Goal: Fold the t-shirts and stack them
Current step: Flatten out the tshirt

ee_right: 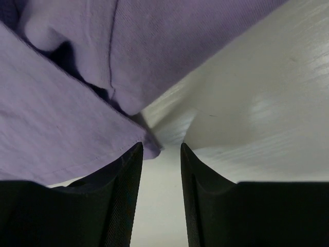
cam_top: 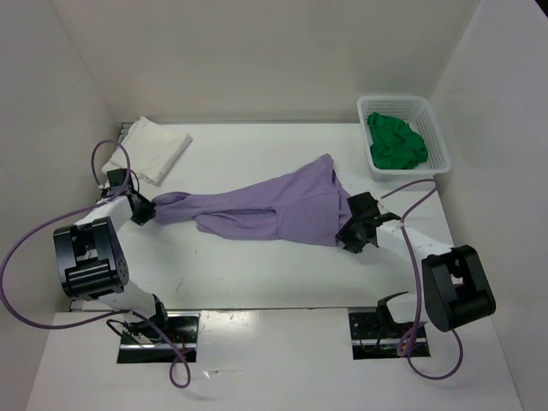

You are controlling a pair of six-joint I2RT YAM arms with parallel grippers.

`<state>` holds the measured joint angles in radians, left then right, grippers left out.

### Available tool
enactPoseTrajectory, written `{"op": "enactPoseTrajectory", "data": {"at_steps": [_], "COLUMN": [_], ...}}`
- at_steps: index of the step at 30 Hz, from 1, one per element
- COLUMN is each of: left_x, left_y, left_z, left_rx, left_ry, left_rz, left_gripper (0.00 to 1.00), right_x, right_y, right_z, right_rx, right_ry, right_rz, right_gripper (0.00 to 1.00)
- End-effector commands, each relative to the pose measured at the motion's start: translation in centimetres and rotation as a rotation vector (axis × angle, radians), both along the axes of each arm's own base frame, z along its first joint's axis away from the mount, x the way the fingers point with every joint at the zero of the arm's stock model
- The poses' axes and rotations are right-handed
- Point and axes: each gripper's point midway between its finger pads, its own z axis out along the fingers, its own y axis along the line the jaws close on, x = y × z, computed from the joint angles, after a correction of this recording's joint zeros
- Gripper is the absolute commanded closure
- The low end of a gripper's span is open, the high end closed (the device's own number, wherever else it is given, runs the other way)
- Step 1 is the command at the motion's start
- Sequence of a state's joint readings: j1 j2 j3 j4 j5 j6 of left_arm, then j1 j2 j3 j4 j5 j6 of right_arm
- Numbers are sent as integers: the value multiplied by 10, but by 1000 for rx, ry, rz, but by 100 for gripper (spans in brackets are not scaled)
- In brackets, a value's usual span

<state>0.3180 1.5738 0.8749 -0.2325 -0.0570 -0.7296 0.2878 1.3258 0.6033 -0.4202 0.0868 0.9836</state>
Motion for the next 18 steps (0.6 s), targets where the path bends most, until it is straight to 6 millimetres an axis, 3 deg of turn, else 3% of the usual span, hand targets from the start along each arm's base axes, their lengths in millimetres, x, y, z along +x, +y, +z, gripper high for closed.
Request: {"op": "enactPoseTrajectory", "data": {"at_steps": [1,9,12,15,17,18], "left_x": [10,9,11,10,13,15], "left_y": [-8,-13,-15,-21,-27,-29], "left_z": [15,17,24,22,29,36], "left_rx": [13,44,57,66,85,96], "left_ry": [-44,-35,-52,-40,-48,-54], "left_rz": [-53,-71,-77,-101,-127,-134], "left_gripper": [100,100,100,100,100,100], "right_x": [15,11,10,12,14,26], "right_y": [-6,12,15,14,12,13], "right_z": [2,-5,-6,-6,0,20], "right_rx": [-54,-25,-28,-40,-57,-70], "right_ry": [-42,-4,4,12,18,-44], "right_rz": [-8,56,67,63,57,53], "right_gripper": [59,63,73,91,100,100]}}
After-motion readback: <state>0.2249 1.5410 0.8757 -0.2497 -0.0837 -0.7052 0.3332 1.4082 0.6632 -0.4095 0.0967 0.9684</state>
